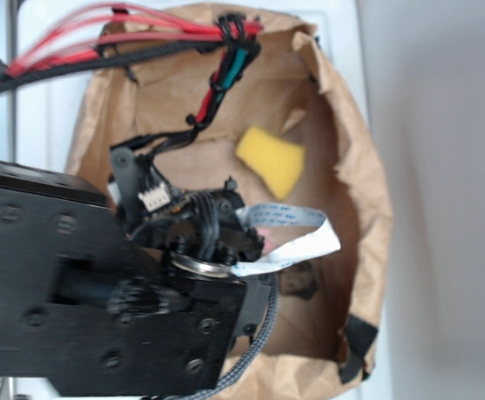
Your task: Grab the multicolored rope.
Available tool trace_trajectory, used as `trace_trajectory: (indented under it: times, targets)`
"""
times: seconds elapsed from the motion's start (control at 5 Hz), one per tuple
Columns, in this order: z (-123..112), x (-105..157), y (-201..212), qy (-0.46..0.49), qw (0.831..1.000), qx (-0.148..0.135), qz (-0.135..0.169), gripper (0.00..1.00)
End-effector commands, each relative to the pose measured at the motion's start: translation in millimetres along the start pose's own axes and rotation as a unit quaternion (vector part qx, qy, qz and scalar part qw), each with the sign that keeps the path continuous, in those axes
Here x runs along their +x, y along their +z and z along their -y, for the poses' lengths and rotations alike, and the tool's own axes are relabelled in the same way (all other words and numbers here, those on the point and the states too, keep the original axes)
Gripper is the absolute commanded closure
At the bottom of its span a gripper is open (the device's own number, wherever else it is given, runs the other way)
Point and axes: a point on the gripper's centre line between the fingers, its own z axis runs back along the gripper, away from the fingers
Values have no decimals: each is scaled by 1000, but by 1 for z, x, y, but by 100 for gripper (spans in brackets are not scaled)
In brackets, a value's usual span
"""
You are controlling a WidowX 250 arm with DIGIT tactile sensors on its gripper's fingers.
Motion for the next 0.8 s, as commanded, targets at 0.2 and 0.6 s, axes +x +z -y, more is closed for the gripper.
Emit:
trace_trajectory:
  times: [0.2, 0.6]
  targets:
    - [-45, 24, 29, -52, 980, -183, 59, 100]
    - [-25, 47, 34, -97, 979, -173, 40, 100]
